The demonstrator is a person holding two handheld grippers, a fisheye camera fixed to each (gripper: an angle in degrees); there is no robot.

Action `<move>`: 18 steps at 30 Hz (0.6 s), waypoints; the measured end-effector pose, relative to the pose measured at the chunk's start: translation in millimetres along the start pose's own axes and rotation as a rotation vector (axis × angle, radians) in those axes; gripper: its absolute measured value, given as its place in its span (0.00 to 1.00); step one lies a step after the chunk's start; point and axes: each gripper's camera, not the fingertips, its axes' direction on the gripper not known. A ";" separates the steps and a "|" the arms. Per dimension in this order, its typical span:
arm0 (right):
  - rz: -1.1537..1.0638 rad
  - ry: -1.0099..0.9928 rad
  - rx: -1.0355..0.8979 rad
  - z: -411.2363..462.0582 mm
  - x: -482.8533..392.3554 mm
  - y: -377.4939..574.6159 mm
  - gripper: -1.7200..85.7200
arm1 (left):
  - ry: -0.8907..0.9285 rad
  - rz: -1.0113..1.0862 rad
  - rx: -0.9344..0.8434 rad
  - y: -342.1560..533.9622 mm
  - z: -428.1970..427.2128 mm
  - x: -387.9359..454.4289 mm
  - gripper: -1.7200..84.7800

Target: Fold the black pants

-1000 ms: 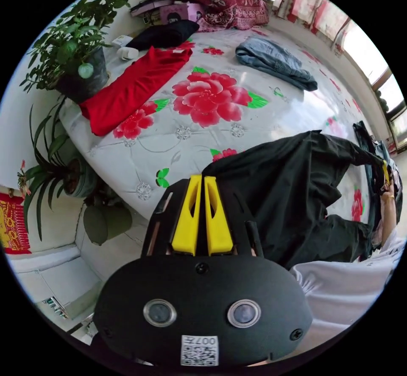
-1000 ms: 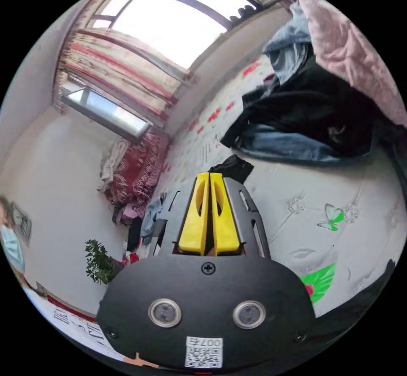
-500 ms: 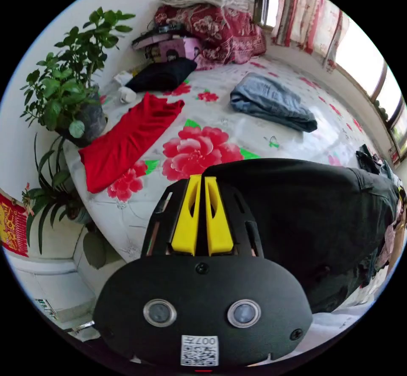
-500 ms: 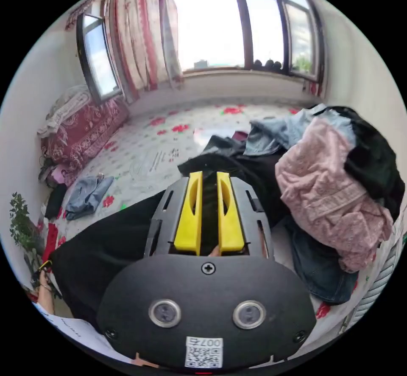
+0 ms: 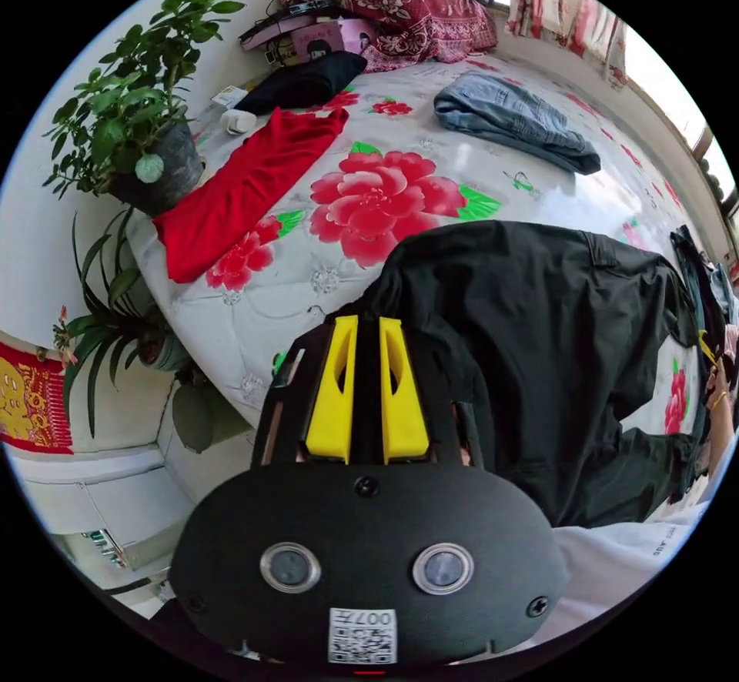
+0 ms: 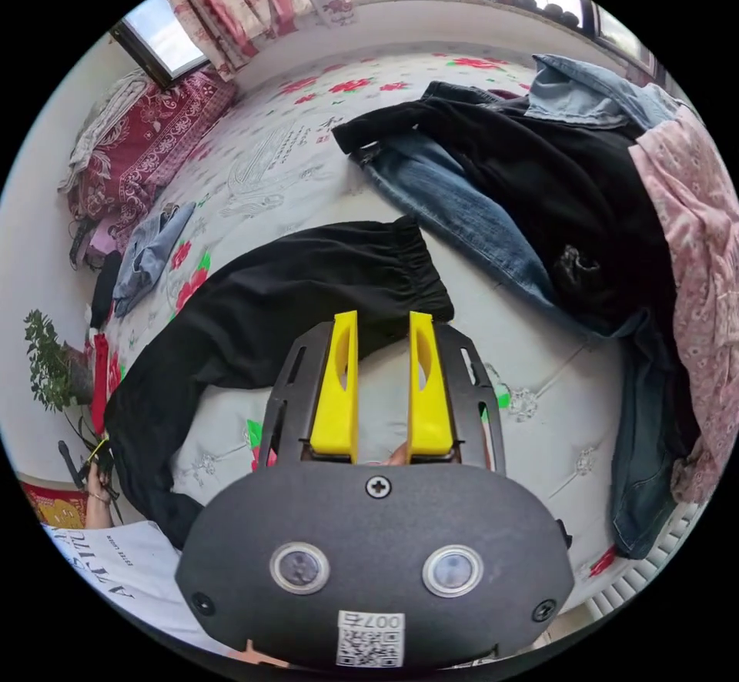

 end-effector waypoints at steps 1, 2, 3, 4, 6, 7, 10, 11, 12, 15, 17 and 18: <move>-0.003 -0.001 -0.003 3.9 -2.4 -3.3 0.09 | -0.008 0.007 -0.011 -2.0 4.6 3.0 0.07; -0.010 -0.005 -0.011 12.4 -7.0 -9.3 0.09 | -0.038 0.024 -0.039 -7.2 14.4 9.8 0.06; -0.020 -0.006 -0.041 22.9 -10.8 -14.4 0.08 | -0.091 0.043 -0.051 -11.9 21.5 17.0 0.05; -0.026 0.006 -0.067 29.2 -12.2 -16.4 0.08 | -0.113 0.063 -0.043 -13.4 22.8 21.1 0.04; -0.063 0.132 -0.065 36.6 -15.1 -13.3 0.05 | -0.187 0.117 -0.038 -18.7 27.4 34.4 0.02; -0.062 0.175 -0.085 38.5 -13.0 -12.2 0.05 | -0.198 0.124 -0.039 -19.7 28.3 36.5 0.02; -0.060 0.257 -0.080 32.1 4.2 -8.2 0.03 | -0.242 0.145 -0.007 -25.5 34.0 42.9 0.01; -0.043 0.309 -0.086 30.5 14.1 -7.7 0.03 | -0.258 0.147 0.018 -30.1 37.0 44.9 0.01; -0.046 0.330 -0.081 28.3 23.1 -8.2 0.03 | -0.277 0.154 0.045 -36.8 40.6 48.0 0.01; -0.015 0.379 -0.091 23.7 43.7 -18.8 0.04 | -0.344 0.208 0.110 -65.3 52.9 60.2 0.01; 0.013 0.354 -0.089 20.3 52.6 -25.7 0.04 | -0.347 0.203 0.131 -86.6 58.1 62.3 0.01; 0.040 0.337 -0.087 17.5 57.0 -28.9 0.05 | -0.317 0.199 0.148 -98.0 59.5 59.8 0.01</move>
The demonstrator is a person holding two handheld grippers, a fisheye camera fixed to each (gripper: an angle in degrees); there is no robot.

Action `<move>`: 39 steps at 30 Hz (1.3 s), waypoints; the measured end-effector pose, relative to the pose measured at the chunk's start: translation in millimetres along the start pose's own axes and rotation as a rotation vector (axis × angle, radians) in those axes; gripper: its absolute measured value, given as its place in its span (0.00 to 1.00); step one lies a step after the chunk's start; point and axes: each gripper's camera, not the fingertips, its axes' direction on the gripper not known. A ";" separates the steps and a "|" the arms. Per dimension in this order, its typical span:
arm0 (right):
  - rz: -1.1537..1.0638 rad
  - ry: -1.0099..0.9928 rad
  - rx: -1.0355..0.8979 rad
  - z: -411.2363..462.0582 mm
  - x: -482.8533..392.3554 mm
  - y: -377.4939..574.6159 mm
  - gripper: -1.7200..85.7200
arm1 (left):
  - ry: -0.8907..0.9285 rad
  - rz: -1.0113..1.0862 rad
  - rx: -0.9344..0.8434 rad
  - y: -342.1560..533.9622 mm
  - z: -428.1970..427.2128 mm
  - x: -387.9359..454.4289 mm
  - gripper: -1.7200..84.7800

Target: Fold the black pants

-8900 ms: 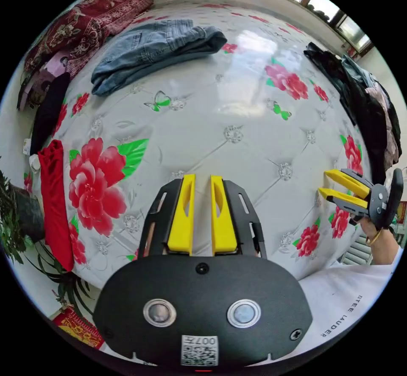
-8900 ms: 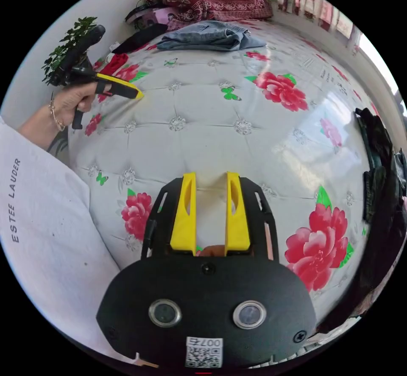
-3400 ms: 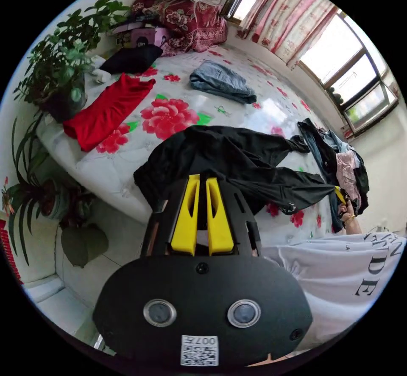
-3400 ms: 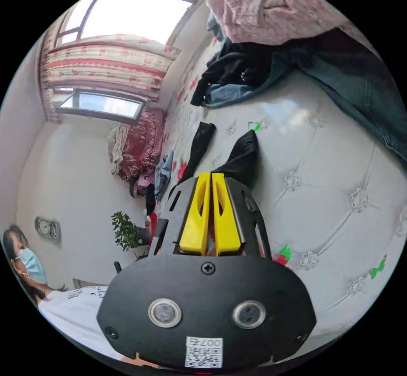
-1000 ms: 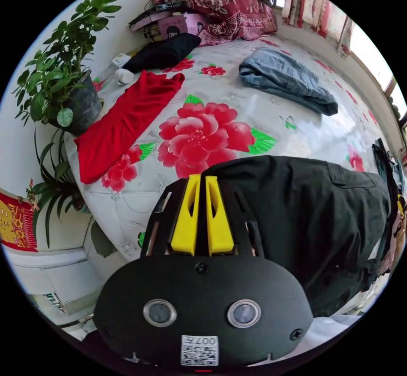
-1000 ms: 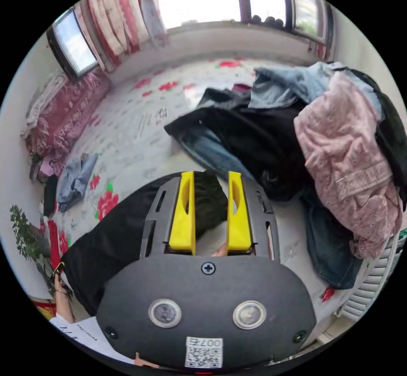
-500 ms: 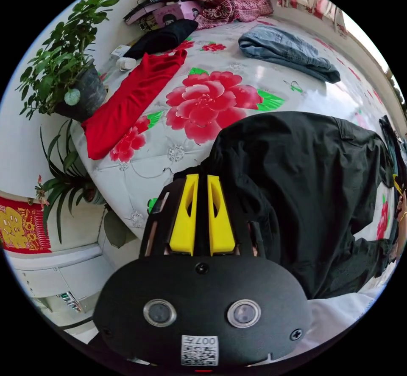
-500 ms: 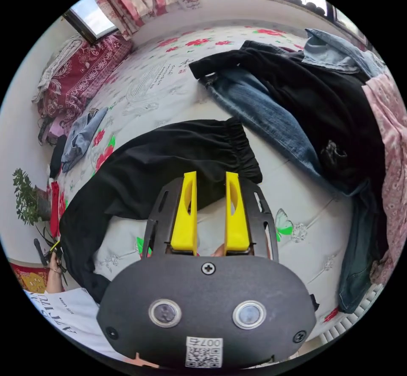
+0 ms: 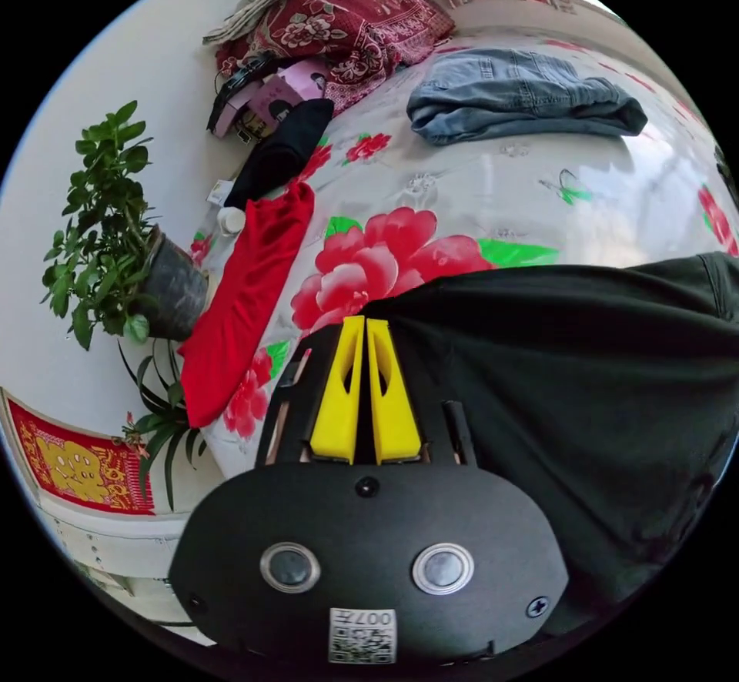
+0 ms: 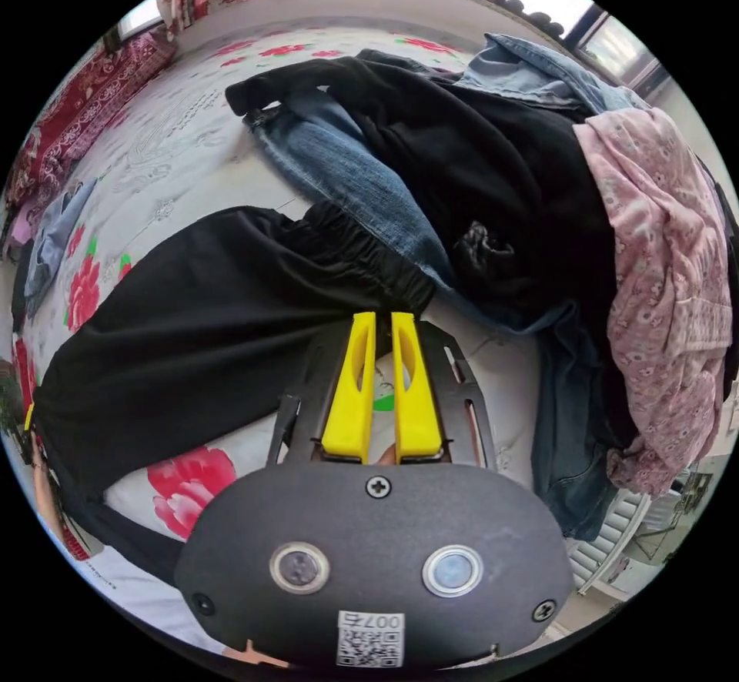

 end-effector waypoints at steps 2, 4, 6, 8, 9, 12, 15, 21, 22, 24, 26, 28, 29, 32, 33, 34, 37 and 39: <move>0.041 -0.023 -0.006 -4.3 5.1 -1.5 0.06 | 0.066 -0.003 0.021 -9.5 4.4 -9.8 0.01; 0.078 -0.045 0.031 -15.9 9.0 4.3 0.07 | 0.135 -0.020 -0.001 -10.8 6.2 -26.4 0.02; 0.080 -0.129 0.099 -38.8 15.4 24.7 0.08 | 0.238 -0.110 0.001 9.4 -4.9 -58.1 0.03; 0.084 -0.208 0.136 -57.6 24.5 50.6 0.09 | 0.277 -0.213 0.027 42.4 -20.3 -84.3 0.05; 0.084 -0.265 0.155 -69.7 32.5 73.1 0.10 | 0.310 -0.259 0.026 69.2 -29.7 -99.1 0.06; 0.106 -0.342 0.166 -93.7 59.4 141.5 0.11 | 0.366 -0.352 -0.024 145.5 -47.9 -128.6 0.09; 0.212 -0.360 0.121 -103.1 99.7 213.6 0.12 | 0.464 -0.435 -0.115 212.3 -52.9 -146.2 0.12; 0.478 -0.398 0.085 -103.4 180.0 325.6 0.14 | 0.547 -0.439 -0.201 250.1 -44.0 -158.8 0.13; 0.483 -0.397 0.080 -102.2 183.7 331.1 0.14 | 0.557 -0.448 -0.206 249.9 -41.4 -160.6 0.13; 0.509 -0.417 0.040 -93.3 194.6 343.6 0.14 | 0.606 -0.485 -0.255 248.4 -29.2 -167.0 0.11; 0.534 -0.459 0.032 -87.0 200.4 347.5 0.14 | 0.642 -0.462 -0.263 247.1 -20.3 -169.6 0.07; 0.551 -0.468 0.072 -89.7 204.3 348.1 0.12 | 0.683 -0.471 -0.236 252.6 -12.1 -178.8 0.03; 0.538 -0.522 0.063 -86.2 205.8 344.0 0.11 | 0.753 -0.511 -0.218 259.0 -7.8 -191.1 0.02; 0.527 -0.554 0.086 -93.0 215.7 338.2 0.04 | 0.891 -0.594 -0.058 280.8 -19.3 -234.8 0.01; 0.527 -0.620 0.119 -100.5 223.2 337.0 0.03 | 0.919 -0.606 0.006 290.3 -29.0 -255.1 0.01; 0.525 -0.648 0.149 -107.1 227.2 337.5 0.03 | 0.934 -0.612 0.031 295.5 -33.7 -265.7 0.01; 0.476 -0.739 0.302 -143.7 244.8 346.7 0.02 | 0.951 -0.598 0.127 324.7 -52.7 -312.1 0.01; 0.442 -0.693 0.277 -150.7 251.7 356.9 0.02 | 0.871 -0.600 0.109 354.6 -54.1 -333.8 0.01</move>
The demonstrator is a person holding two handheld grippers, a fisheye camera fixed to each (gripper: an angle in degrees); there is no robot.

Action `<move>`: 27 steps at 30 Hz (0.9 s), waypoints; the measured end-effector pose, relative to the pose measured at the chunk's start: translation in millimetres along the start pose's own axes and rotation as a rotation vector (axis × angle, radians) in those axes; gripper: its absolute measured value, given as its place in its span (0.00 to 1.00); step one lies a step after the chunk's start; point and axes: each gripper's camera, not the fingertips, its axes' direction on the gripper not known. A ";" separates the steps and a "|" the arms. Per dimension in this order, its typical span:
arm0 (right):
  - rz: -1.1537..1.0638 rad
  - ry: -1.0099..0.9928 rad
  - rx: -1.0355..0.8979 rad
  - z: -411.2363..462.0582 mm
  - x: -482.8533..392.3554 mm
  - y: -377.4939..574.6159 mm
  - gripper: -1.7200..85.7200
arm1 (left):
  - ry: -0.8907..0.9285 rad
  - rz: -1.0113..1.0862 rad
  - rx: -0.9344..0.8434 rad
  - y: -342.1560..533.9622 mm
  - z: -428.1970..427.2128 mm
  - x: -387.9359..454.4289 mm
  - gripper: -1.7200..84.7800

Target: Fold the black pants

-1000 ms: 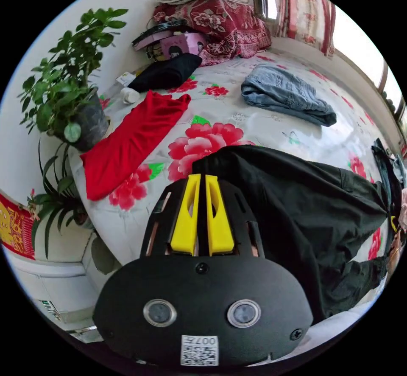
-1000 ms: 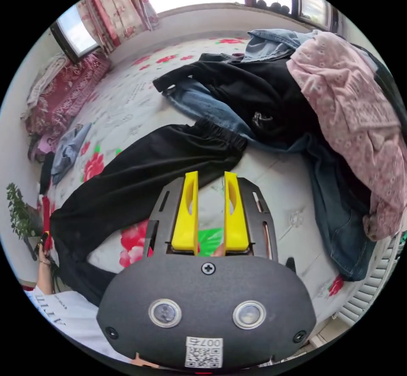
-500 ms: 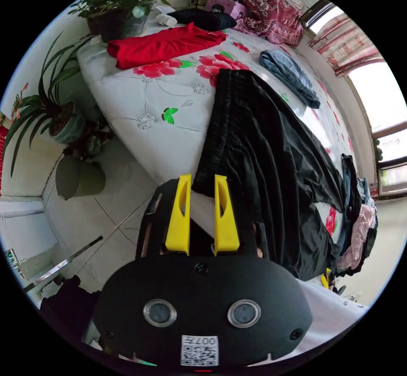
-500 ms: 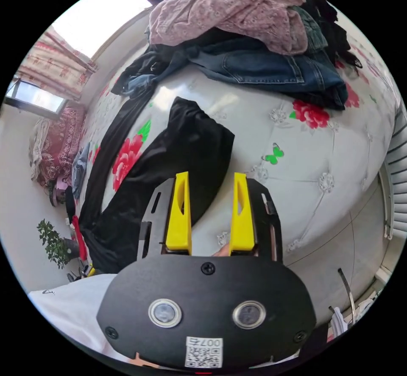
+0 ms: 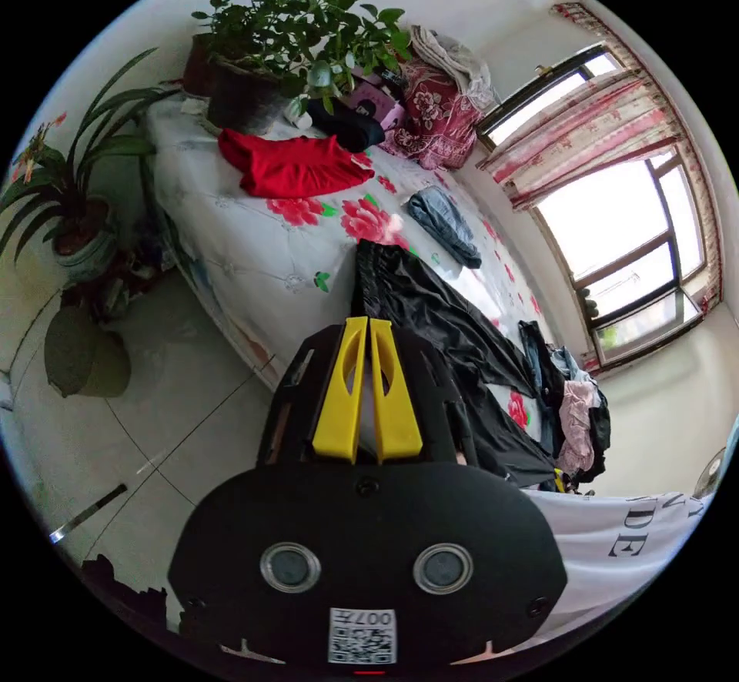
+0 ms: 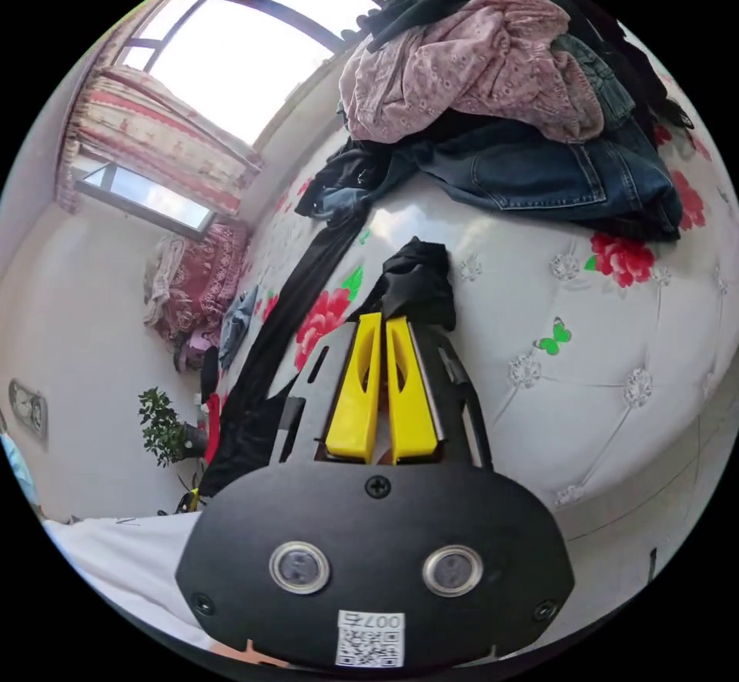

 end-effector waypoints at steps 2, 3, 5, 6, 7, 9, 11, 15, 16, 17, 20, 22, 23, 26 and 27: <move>0.019 0.058 -0.060 1.5 12.9 9.1 0.02 | 0.003 -0.089 -0.017 15.9 -6.1 -29.0 0.01; 0.063 0.054 -0.100 5.4 26.0 16.8 0.02 | 0.023 -0.165 -0.034 28.2 -6.3 -49.4 0.01; 0.138 -0.003 -0.106 1.2 40.7 25.5 0.02 | 0.070 -0.249 -0.022 42.8 -11.9 -70.4 0.01; 0.146 -0.077 -0.038 -11.8 40.2 27.4 0.02 | 0.120 -0.264 0.014 46.0 -19.5 -76.1 0.01; 0.147 -0.123 -0.005 -18.3 38.3 26.8 0.02 | 0.145 -0.262 0.030 45.3 -23.3 -76.8 0.01; 0.120 -0.284 0.078 -38.1 22.1 15.1 0.02 | 0.225 -0.190 0.070 31.1 -36.3 -66.9 0.01; 0.070 -0.347 0.136 -50.4 3.3 3.3 0.02 | 0.274 -0.118 0.101 17.5 -44.6 -54.4 0.01; 0.022 -0.363 0.191 -53.9 -19.4 -10.9 0.02 | 0.314 -0.164 0.151 6.8 -45.6 -60.7 0.01; 0.029 -0.356 0.185 -51.7 -19.3 -11.5 0.02 | 0.323 -0.200 0.149 7.9 -43.3 -66.4 0.01; 0.040 -0.354 0.173 -47.4 -19.0 -11.9 0.02 | 0.336 -0.274 0.147 11.2 -39.4 -76.5 0.01; 0.037 -0.342 0.167 -41.0 -25.4 -13.0 0.02 | 0.355 -0.300 0.161 9.8 -36.5 -77.5 0.01; 0.024 -0.326 0.161 -36.7 -33.3 -16.9 0.02 | 0.364 -0.284 0.163 -0.3 -35.0 -70.3 0.01; 0.019 -0.312 0.161 -32.4 -39.7 -21.1 0.02 | 0.359 -0.275 0.157 -10.0 -32.3 -64.7 0.01; 0.001 -0.272 0.149 -13.0 -61.7 -45.3 0.02 | 0.329 -0.259 0.134 -44.4 -15.9 -49.5 0.01; -0.009 -0.253 0.127 0.2 -74.6 -62.4 0.02 | 0.314 -0.260 0.119 -62.4 -3.8 -43.3 0.01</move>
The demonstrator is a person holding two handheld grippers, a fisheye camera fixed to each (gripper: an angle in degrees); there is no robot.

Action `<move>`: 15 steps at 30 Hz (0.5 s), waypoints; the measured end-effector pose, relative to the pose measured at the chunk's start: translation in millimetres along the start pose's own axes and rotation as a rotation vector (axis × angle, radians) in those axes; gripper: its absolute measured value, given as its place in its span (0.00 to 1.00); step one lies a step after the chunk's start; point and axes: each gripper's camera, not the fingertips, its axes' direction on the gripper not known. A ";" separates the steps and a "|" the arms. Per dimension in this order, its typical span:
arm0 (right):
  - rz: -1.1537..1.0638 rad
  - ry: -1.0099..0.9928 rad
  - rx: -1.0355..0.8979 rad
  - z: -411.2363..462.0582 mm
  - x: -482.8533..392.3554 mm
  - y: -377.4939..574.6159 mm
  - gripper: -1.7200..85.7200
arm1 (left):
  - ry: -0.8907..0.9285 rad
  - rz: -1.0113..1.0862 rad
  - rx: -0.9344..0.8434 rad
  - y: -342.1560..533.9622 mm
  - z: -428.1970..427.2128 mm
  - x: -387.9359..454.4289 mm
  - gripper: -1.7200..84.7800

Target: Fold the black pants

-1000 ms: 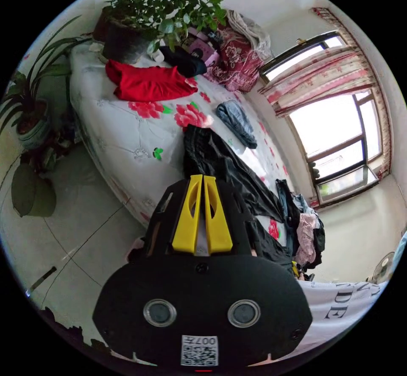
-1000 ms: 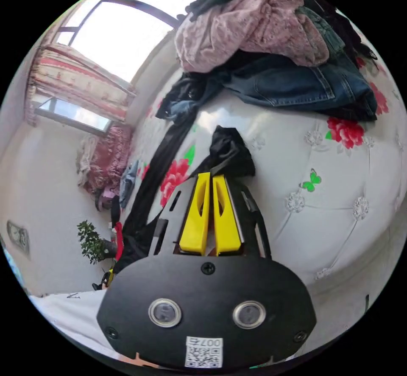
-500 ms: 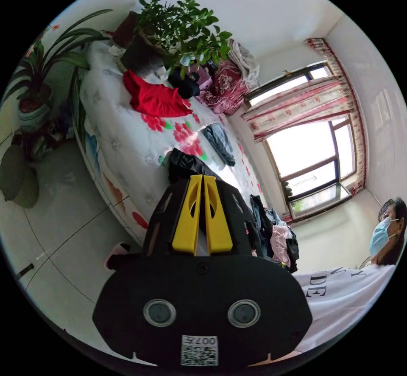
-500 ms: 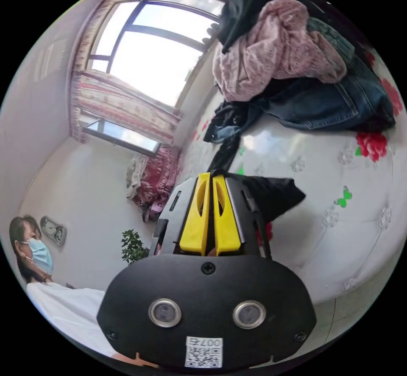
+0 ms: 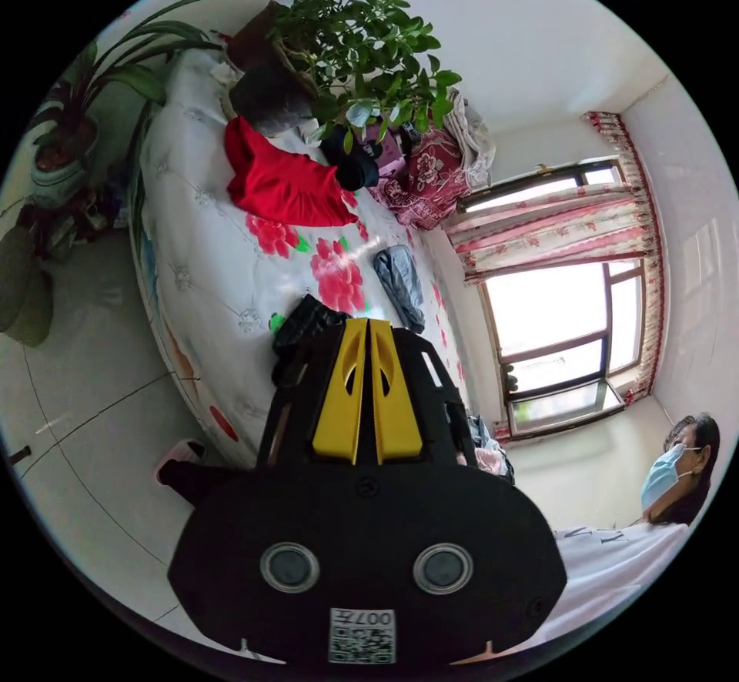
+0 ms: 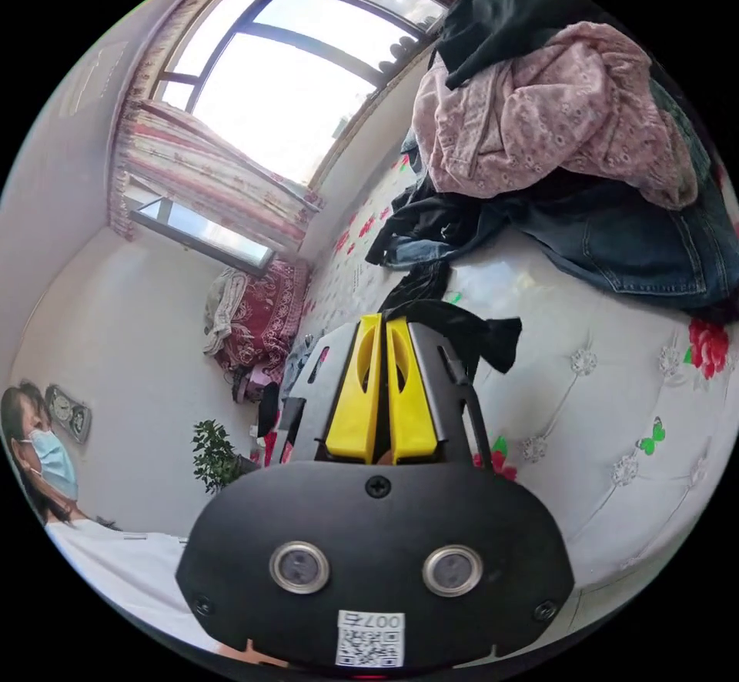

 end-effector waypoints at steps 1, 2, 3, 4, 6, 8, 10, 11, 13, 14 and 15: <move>-0.003 0.012 -0.012 10.1 -4.8 -8.4 0.02 | -0.008 -0.003 -0.007 -8.0 9.4 3.1 0.01; -0.014 0.044 -0.035 33.7 -15.6 -26.2 0.02 | -0.025 -0.005 -0.022 -25.2 31.3 9.6 0.01; -0.026 0.080 -0.068 62.6 -26.6 -45.3 0.02 | -0.055 -0.011 -0.034 -42.8 57.1 15.6 0.01; -0.033 0.097 -0.084 78.7 -31.8 -54.6 0.02 | -0.073 -0.014 -0.040 -51.4 71.3 18.2 0.01; -0.054 0.140 -0.123 149.9 -49.1 -87.3 0.04 | -0.158 -0.088 -0.067 -82.0 134.2 20.6 0.01; -0.058 0.170 -0.160 207.4 -56.6 -105.1 0.05 | -0.207 -0.128 -0.086 -98.8 181.1 20.3 0.01; -0.055 0.242 -0.191 256.5 -59.6 -114.1 0.07 | -0.294 -0.158 -0.123 -109.5 221.3 21.5 0.01; -0.056 0.297 -0.218 282.1 -60.3 -116.8 0.08 | -0.342 -0.163 -0.138 -113.5 240.9 24.3 0.01; -0.062 0.335 -0.239 307.6 -59.0 -117.4 0.09 | -0.372 -0.133 -0.157 -117.7 261.3 30.7 0.02; -0.076 0.353 -0.255 318.7 -56.7 -116.3 0.10 | -0.376 -0.106 -0.170 -119.1 269.1 34.9 0.02; -0.092 0.385 -0.264 325.2 -52.6 -113.9 0.10 | -0.377 -0.066 -0.179 -118.3 272.4 39.7 0.03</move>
